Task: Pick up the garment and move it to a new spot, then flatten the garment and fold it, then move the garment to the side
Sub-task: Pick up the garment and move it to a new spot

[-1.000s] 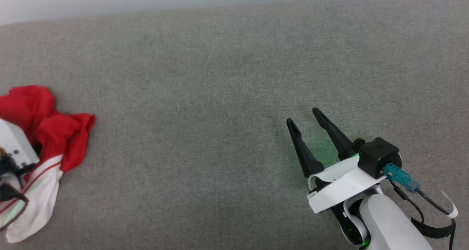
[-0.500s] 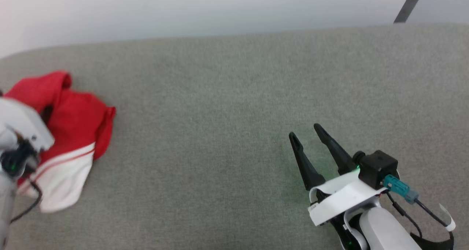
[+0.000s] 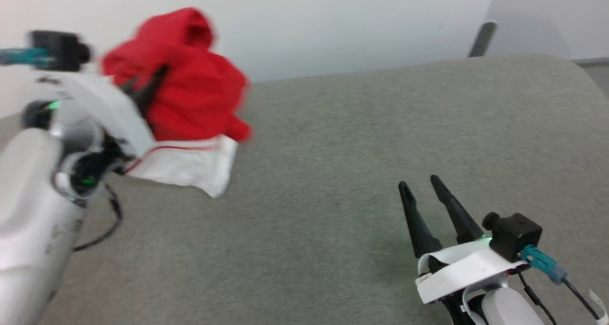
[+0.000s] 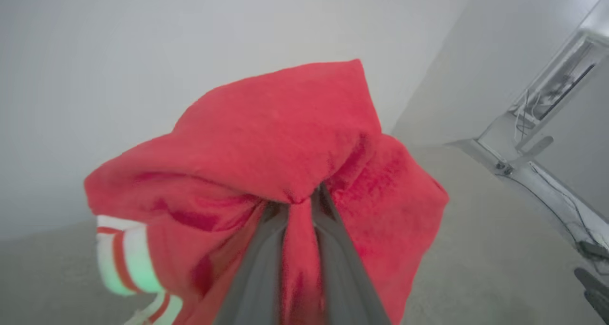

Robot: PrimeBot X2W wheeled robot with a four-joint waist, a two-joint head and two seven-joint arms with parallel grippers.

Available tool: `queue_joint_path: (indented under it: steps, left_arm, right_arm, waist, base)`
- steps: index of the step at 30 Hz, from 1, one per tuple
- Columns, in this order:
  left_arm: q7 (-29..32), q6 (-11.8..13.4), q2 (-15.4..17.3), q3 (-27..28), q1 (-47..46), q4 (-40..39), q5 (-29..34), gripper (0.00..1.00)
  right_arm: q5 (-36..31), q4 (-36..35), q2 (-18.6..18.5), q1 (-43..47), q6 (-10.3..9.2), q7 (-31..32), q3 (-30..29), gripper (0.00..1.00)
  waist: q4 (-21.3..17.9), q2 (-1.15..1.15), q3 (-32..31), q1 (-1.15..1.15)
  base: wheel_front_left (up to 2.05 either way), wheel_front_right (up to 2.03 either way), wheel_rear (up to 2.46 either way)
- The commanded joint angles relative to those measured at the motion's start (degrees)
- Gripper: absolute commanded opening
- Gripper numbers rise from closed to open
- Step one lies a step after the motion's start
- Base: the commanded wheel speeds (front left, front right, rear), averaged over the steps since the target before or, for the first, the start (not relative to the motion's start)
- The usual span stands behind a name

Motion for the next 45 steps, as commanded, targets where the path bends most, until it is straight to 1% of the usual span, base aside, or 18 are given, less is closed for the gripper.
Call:
queue_joint_path:
  steps: [1, 2, 5, 8, 9, 12, 14, 15, 18, 24, 28, 32, 36, 40, 41, 42, 43, 45]
  left_arm:
    - [0.61, -0.01, -0.43, -1.02, -0.10, -1.70, -0.35, 0.00]
    - [1.87, -0.01, -0.66, -2.37, -0.24, -3.83, -1.20, 0.00]
    - [5.56, -0.01, 1.04, -7.94, -1.25, -9.47, -0.76, 0.00]
    - [8.61, 0.04, 1.52, -13.61, -2.87, -12.67, -0.31, 0.00]
    - [10.39, 0.04, 1.32, -16.65, -3.90, -13.67, -1.71, 0.00]
    - [13.46, 0.04, 1.10, -21.05, -5.25, -14.27, -4.08, 0.00]
    - [14.92, 0.04, 1.04, -23.88, -6.26, -13.77, -4.44, 0.00]
    - [14.92, 0.04, 1.04, -23.88, -6.26, -13.77, -4.44, 0.00]
    - [15.99, 0.04, 0.52, -27.73, -7.10, -11.20, -5.05, 0.00]
    - [14.75, 0.04, -0.79, -34.12, -8.61, -2.83, -4.97, 0.00]
    - [14.35, 0.05, -1.32, -38.91, -9.61, 2.32, -3.93, 0.00]
    - [16.53, 0.23, -1.60, -42.44, -9.49, 7.58, -3.23, 0.00]
    - [18.30, 0.53, -1.40, -44.25, -8.93, 10.83, -1.64, 0.00]
    - [17.79, 0.72, -1.20, -44.90, -8.64, 11.98, -0.80, 0.00]
    - [16.98, 0.74, -1.05, -44.96, -8.58, 11.96, -0.99, 0.07]
    - [16.23, 0.75, -1.00, -44.92, -8.79, 11.91, -1.34, 0.27]
    - [15.41, 0.75, -0.98, -44.83, -9.17, 11.53, -1.74, 0.42]
    - [13.38, 0.74, -1.26, -44.67, -10.28, 10.66, -2.91, 1.00]
  right_arm:
    - [0.35, -0.18, 0.21, 0.66, 0.02, -0.05, -0.33, 1.00]
    - [0.52, -0.54, 0.30, 0.81, 0.02, -0.06, -0.95, 1.00]
    - [0.95, -1.43, 0.49, 1.24, 0.02, -0.05, -2.37, 1.00]
    - [1.43, -2.36, 0.82, 1.34, 0.02, -0.06, -3.70, 1.00]
    - [1.57, -2.90, 0.97, 1.30, 0.02, -0.06, -4.28, 1.00]
    - [2.11, -3.67, 1.09, 1.42, 0.02, -0.05, -5.59, 1.00]
    - [2.53, -4.28, 1.18, 1.50, 0.02, -0.06, -6.24, 1.00]
    - [2.53, -4.28, 1.18, 1.50, 0.02, -0.06, -6.24, 1.00]
    - [4.25, -5.33, 1.19, 1.42, 0.02, -0.06, -7.01, 1.00]
    - [7.76, -7.16, 1.22, 1.79, 0.02, -0.06, -7.30, 1.00]
    - [9.51, -7.90, 1.24, 2.65, 0.02, -0.05, -7.20, 1.00]
    - [10.54, -8.32, 1.23, 2.14, 0.02, -0.06, -6.60, 1.00]
    - [11.27, -8.66, 1.24, 1.47, 0.02, -0.06, -6.36, 1.00]
    - [11.37, -8.79, 1.24, 1.22, 0.02, -0.06, -6.05, 1.00]
    - [11.20, -8.73, 1.22, 1.16, 0.02, -0.06, -6.00, 1.00]
    - [10.81, -8.59, 1.22, 1.09, 0.02, -0.06, -5.94, 1.00]
    - [10.53, -8.42, 1.21, 1.07, 0.02, -0.06, -5.93, 1.00]
    - [9.62, -8.03, 1.21, 1.07, 0.02, -0.05, -5.96, 1.00]
  waist:
    - [-3.32, 0.00, 0.23, 0.00]
    - [-4.22, 0.00, 0.57, 0.00]
    - [-7.21, 0.00, 1.88, 0.00]
    - [-10.22, 0.00, 3.47, 0.00]
    - [-12.37, 0.00, 4.64, 0.00]
    - [-15.19, 0.00, 6.32, 0.00]
    - [-16.82, 0.00, 7.55, 0.00]
    - [-16.82, 0.00, 7.55, 0.00]
    - [-18.92, 0.00, 9.29, 0.00]
    - [-22.37, 0.00, 12.27, 0.00]
    - [-23.91, 0.00, 13.73, 0.00]
    - [-25.11, 0.00, 14.95, 0.00]
    - [-25.73, 0.00, 15.75, 0.00]
    - [-25.40, 0.00, 15.83, 0.00]
    - [-25.06, 0.00, 15.67, 0.00]
    - [-24.59, 0.00, 15.45, 0.00]
    - [-24.04, 0.00, 15.21, 0.00]
    - [-22.62, 0.00, 14.50, 0.00]
  base:
    - [0.00, 0.00, 0.00]
    - [0.00, 0.00, 0.00]
    - [0.00, 0.00, 0.00]
    - [0.00, 0.00, 0.00]
    - [0.00, 0.00, 0.00]
    - [0.00, 0.00, 0.00]
    - [0.00, 0.00, 0.00]
    - [0.00, 0.00, 0.00]
    - [0.00, 0.00, 0.00]
    - [0.00, 0.00, 0.00]
    - [0.00, 0.00, 0.00]
    - [0.00, 0.00, 0.00]
    - [0.00, 0.00, 0.00]
    - [0.00, 0.00, 0.00]
    - [0.00, 0.00, 0.00]
    - [0.00, 0.00, 0.00]
    - [0.00, 0.00, 0.00]
    - [0.00, 0.00, 0.00]
